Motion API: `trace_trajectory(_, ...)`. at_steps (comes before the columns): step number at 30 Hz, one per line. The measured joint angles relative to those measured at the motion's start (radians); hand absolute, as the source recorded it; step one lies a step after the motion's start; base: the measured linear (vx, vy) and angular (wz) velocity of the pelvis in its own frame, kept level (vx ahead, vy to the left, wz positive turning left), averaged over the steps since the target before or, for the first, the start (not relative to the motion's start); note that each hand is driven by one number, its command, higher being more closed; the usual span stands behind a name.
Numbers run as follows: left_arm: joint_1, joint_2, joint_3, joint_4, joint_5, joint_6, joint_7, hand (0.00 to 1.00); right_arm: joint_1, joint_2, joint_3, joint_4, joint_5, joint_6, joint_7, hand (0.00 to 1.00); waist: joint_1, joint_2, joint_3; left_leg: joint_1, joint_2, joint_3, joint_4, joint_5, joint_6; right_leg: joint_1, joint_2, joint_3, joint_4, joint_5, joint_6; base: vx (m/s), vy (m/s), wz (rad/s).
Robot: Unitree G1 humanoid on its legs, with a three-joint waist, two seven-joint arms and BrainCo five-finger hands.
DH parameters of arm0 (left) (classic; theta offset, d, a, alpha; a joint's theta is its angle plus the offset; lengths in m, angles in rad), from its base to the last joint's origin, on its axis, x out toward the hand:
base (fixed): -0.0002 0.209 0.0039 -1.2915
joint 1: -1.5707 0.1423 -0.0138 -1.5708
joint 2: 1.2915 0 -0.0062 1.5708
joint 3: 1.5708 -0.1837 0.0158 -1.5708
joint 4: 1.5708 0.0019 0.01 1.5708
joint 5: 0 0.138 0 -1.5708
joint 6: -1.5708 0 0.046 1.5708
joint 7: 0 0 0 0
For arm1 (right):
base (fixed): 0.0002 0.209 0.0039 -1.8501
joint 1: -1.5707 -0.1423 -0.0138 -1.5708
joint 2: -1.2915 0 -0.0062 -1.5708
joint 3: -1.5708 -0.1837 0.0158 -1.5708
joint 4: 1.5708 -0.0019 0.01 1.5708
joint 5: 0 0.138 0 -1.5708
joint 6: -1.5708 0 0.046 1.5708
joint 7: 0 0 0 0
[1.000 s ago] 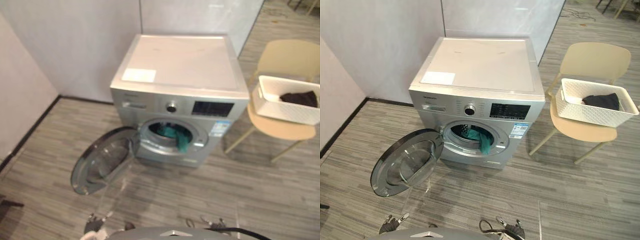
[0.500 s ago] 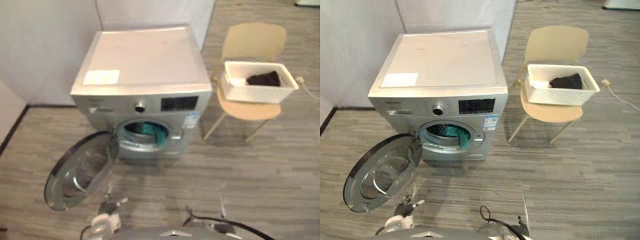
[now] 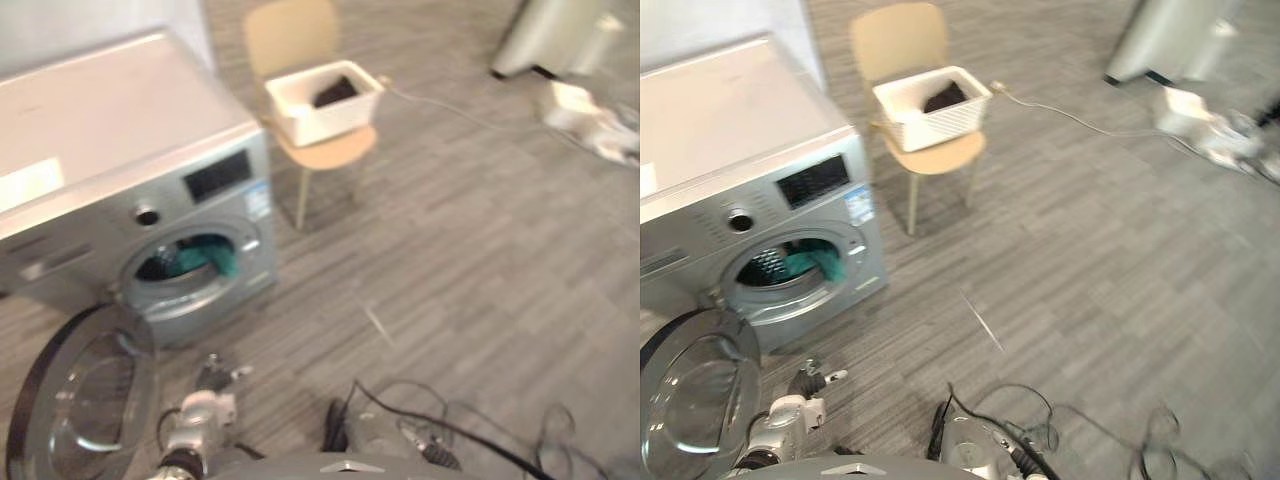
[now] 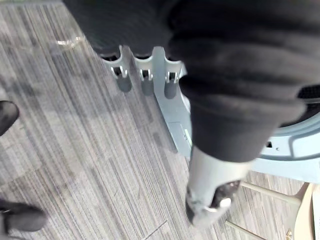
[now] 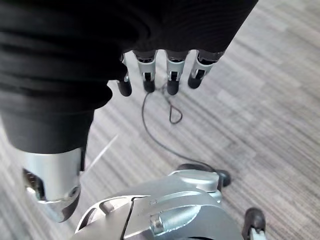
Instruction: Pick up the laundry basket with both hands and put the clothes into the washing machine.
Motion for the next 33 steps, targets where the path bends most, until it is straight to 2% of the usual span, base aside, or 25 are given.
trace_trajectory(1, 0.006, 0.007, 0.003, 0.005, -0.003, 0.002, 0.001, 0.00, -0.017, 0.005, -0.002, 0.015, -0.001, 0.000, 0.000, 0.00, 0.001, 0.003, -0.003, 0.002, 0.046, 0.001, 0.040, -0.006, -0.006, -0.001, 0.047, 0.042, -0.036, 0.022, 0.023, -0.05, -0.141, -0.95)
trace_trajectory(3, 0.029, -0.014, 0.014, 0.004, -0.003, 0.002, 0.000, 0.00, -0.001, -0.012, 0.005, 0.018, -0.026, 0.000, 0.001, 0.00, -0.001, 0.039, -0.004, 0.037, 0.112, 0.009, 0.065, 0.001, -0.016, 0.039, 0.122, 0.074, -0.109, 0.052, 0.013, -0.08, -0.157, -0.89)
trace_trajectory(5, 0.062, -0.024, 0.022, 0.000, -0.010, 0.002, 0.002, 0.00, 0.025, -0.017, 0.020, 0.020, -0.036, 0.001, 0.001, 0.00, 0.007, 0.050, -0.005, 0.090, 0.197, 0.024, 0.143, 0.026, -0.021, 0.083, 0.185, 0.108, -0.135, 0.038, -0.008, -0.09, -0.202, -0.80)
trace_trajectory(6, 0.087, -0.024, 0.026, -0.008, -0.012, 0.001, 0.005, 0.00, 0.040, -0.020, 0.043, 0.021, -0.036, 0.001, 0.001, 0.00, 0.009, 0.062, -0.002, 0.112, 0.269, 0.018, 0.226, 0.072, 0.018, 0.119, 0.232, 0.139, -0.158, 0.044, -0.031, -0.04, -0.237, -0.89)
trace_trajectory(7, 0.112, -0.025, 0.034, -0.008, -0.028, 0.002, 0.012, 0.00, 0.052, -0.024, 0.067, 0.021, -0.036, 0.000, 0.001, 0.00, 0.018, 0.057, -0.003, 0.115, 0.324, -0.005, 0.300, 0.129, 0.089, 0.150, 0.267, 0.173, -0.183, 0.056, -0.047, -0.01, -0.333, -1.27)
trace_trajectory(8, 0.153, -0.028, 0.045, -0.008, -0.053, 0.002, 0.018, 0.00, 0.064, -0.025, 0.091, 0.021, -0.037, 0.000, 0.001, 0.00, 0.037, 0.042, 0.000, 0.045, 0.366, -0.151, 0.409, 0.261, 0.229, 0.181, 0.309, 0.241, -0.213, 0.073, -0.083, 0.01, -0.211, -1.15)
trace_trajectory(9, 0.168, -0.034, 0.045, -0.021, -0.059, -0.013, 0.018, 0.00, 0.065, -0.027, 0.094, 0.019, -0.037, 0.000, 0.001, 0.00, 0.042, 0.042, -0.003, -0.013, 0.344, -0.256, 0.438, 0.250, 0.206, 0.183, 0.319, 0.263, -0.220, 0.076, -0.101, 0.02, -0.186, -1.10)
trace_trajectory(11, 0.177, -0.042, 0.047, -0.055, -0.074, -0.026, 0.016, 0.00, 0.065, -0.028, 0.086, 0.020, -0.037, 0.001, 0.003, 0.00, 0.071, 0.035, 0.008, -0.154, 0.147, -0.536, 0.499, 0.128, 0.034, 0.195, 0.323, 0.339, -0.243, 0.094, -0.153, 0.03, -0.073, -0.99)
trace_trajectory(13, 0.198, -0.046, 0.053, -0.059, -0.087, -0.028, 0.012, 0.00, 0.057, -0.036, 0.085, 0.018, -0.036, 0.001, 0.005, 0.00, 0.080, 0.049, 0.020, -0.180, 0.058, -0.534, 0.481, 0.073, -0.002, 0.235, 0.333, 0.377, -0.291, 0.100, -0.164, 0.06, -0.017, -1.16)
trace_trajectory(15, 0.212, -0.041, 0.059, -0.077, -0.095, -0.030, 0.009, 0.00, 0.070, -0.029, 0.064, 0.015, -0.033, 0.003, 0.005, 0.00, 0.093, 0.053, 0.023, -0.195, 0.018, -0.468, 0.383, 0.060, 0.005, 0.261, 0.335, 0.376, -0.316, 0.118, -0.146, 0.14, 0.036, -0.93)
trace_trajectory(17, 0.207, -0.047, 0.054, -0.072, -0.094, -0.022, -0.006, 0.00, 0.070, -0.025, 0.046, 0.006, -0.029, 0.004, 0.007, 0.00, 0.089, 0.055, 0.026, -0.228, -0.077, -0.452, 0.155, 0.064, -0.009, 0.283, 0.341, 0.378, -0.339, 0.117, -0.125, 0.14, 0.050, -0.34)
trace_trajectory(18, 0.203, -0.051, 0.054, -0.072, -0.094, -0.022, -0.006, 0.00, 0.070, -0.026, 0.047, -0.005, -0.025, 0.005, 0.007, 0.00, 0.090, 0.055, 0.026, -0.232, -0.099, -0.445, 0.096, 0.071, -0.014, 0.287, 0.341, 0.378, -0.344, 0.117, -0.119, 0.14, 0.058, 0.02)
trace_trajectory(20, 0.190, -0.056, 0.055, -0.063, -0.094, -0.016, -0.006, 0.00, 0.067, -0.029, 0.059, -0.081, -0.005, 0.003, 0.006, 0.00, 0.096, 0.057, 0.027, -0.226, -0.163, -0.392, -0.111, 0.124, -0.008, 0.305, 0.341, 0.377, -0.371, 0.106, -0.102, 0.19, 0.064, 0.08)
trace_trajectory(21, 0.185, -0.057, 0.055, -0.062, -0.094, -0.015, -0.006, 0.00, 0.064, -0.032, 0.072, -0.107, 0.005, 0.003, 0.006, 0.00, 0.101, 0.059, 0.028, -0.221, -0.170, -0.378, -0.145, 0.136, -0.001, 0.308, 0.342, 0.378, -0.374, 0.100, -0.100, 0.23, 0.078, 0.00)
trace_trajectory(22, 0.180, -0.057, 0.057, -0.060, -0.094, -0.014, -0.006, 0.00, 0.055, -0.037, 0.093, -0.147, 0.008, 0.000, 0.006, 0.00, 0.113, 0.060, 0.027, -0.212, -0.174, -0.362, -0.177, 0.158, 0.035, 0.309, 0.346, 0.388, -0.367, 0.075, -0.104, 0.26, 0.099, -0.03)
trace_trajectory(23, 0.177, -0.055, 0.063, -0.053, -0.098, -0.010, -0.006, 0.00, 0.036, -0.039, 0.115, -0.166, 0.014, -0.003, 0.007, 0.00, 0.122, 0.052, 0.020, -0.215, -0.174, -0.363, -0.157, 0.153, 0.098, 0.291, 0.340, 0.398, -0.323, 0.025, -0.112, 0.27, 0.113, -0.09)
trace_trajectory(24, 0.176, -0.052, 0.065, -0.053, -0.102, -0.010, -0.006, 0.00, 0.023, -0.039, 0.130, -0.167, 0.015, -0.003, 0.006, 0.00, 0.128, 0.045, 0.012, -0.224, -0.174, -0.362, -0.134, 0.133, 0.123, 0.271, 0.332, 0.400, -0.287, -0.003, -0.110, 0.30, 0.126, -0.14)
trace_trajectory(25, 0.178, -0.048, 0.071, -0.053, -0.109, -0.010, -0.006, 0.00, 0.009, -0.038, 0.149, -0.170, 0.014, -0.005, 0.006, 0.00, 0.139, 0.030, 0.000, -0.231, -0.178, -0.359, -0.107, 0.100, 0.121, 0.245, 0.317, 0.402, -0.229, -0.051, -0.090, 0.26, 0.104, -0.18)
trace_trajectory(26, 0.179, -0.044, 0.081, -0.050, -0.110, -0.010, -0.006, 0.00, 0.002, -0.033, 0.173, -0.169, 0.015, -0.008, 0.007, 0.00, 0.147, 0.020, -0.011, -0.223, -0.192, -0.349, -0.097, 0.065, 0.103, 0.219, 0.295, 0.402, -0.137, -0.106, -0.024, 0.44, 0.135, -0.27)
trace_trajectory(27, 0.172, -0.050, 0.097, -0.044, -0.114, -0.010, -0.005, 0.00, -0.038, -0.020, 0.225, -0.172, 0.016, -0.013, 0.010, 0.00, 0.155, 0.005, -0.010, -0.208, -0.196, -0.337, -0.076, 0.020, 0.070, 0.090, 0.263, 0.396, 0.207, -0.142, 0.244, 0.40, 0.106, -0.15)
trace_trajectory(28, 0.173, -0.048, 0.096, -0.043, -0.117, -0.009, -0.004, 0.00, -0.043, -0.012, 0.238, -0.178, 0.017, -0.016, 0.011, 0.00, 0.154, 0.004, -0.010, -0.199, -0.196, -0.339, -0.064, 0.007, 0.071, 0.051, 0.253, 0.392, 0.317, -0.119, 0.273, 0.51, 0.099, 0.11)
trace_trajectory(29, 0.176, -0.046, 0.091, -0.044, -0.118, -0.008, -0.004, 0.00, -0.045, 0.002, 0.241, -0.199, 0.014, -0.026, 0.028, 0.00, 0.145, 0.004, -0.010, -0.178, -0.200, -0.357, -0.038, -0.023, 0.086, 0.004, 0.218, 0.364, 0.481, -0.075, 0.269, 0.44, 0.043, 0.48)
trace_trajectory(31, 0.177, -0.035, 0.077, -0.046, -0.118, -0.006, -0.003, 0.00, -0.054, 0.017, 0.247, -0.225, 0.014, -0.025, 0.043, 0.00, 0.140, -0.009, -0.008, -0.139, -0.235, -0.372, -0.038, -0.044, 0.092, -0.036, 0.128, 0.305, 0.615, -0.087, 0.261, 0.43, 0.006, 0.54)
trace_trajectory(32, 0.173, -0.032, 0.062, -0.047, -0.118, -0.005, 0.000, 0.00, -0.057, 0.031, 0.247, -0.242, 0.014, -0.025, 0.045, 0.00, 0.136, -0.010, -0.002, -0.100, -0.260, -0.394, -0.069, -0.045, 0.093, -0.043, 0.057, 0.243, 0.607, -0.123, 0.162, 0.32, -0.027, 0.42)
trace_trajectory(33, 0.173, -0.032, 0.050, -0.049, -0.118, -0.005, 0.001, 0.00, -0.056, 0.033, 0.247, -0.250, 0.014, -0.025, 0.045, 0.00, 0.137, -0.007, 0.000, -0.086, -0.269, -0.401, -0.086, -0.044, 0.090, -0.052, 0.032, 0.222, 0.582, -0.140, 0.111, 0.33, -0.059, 0.44)
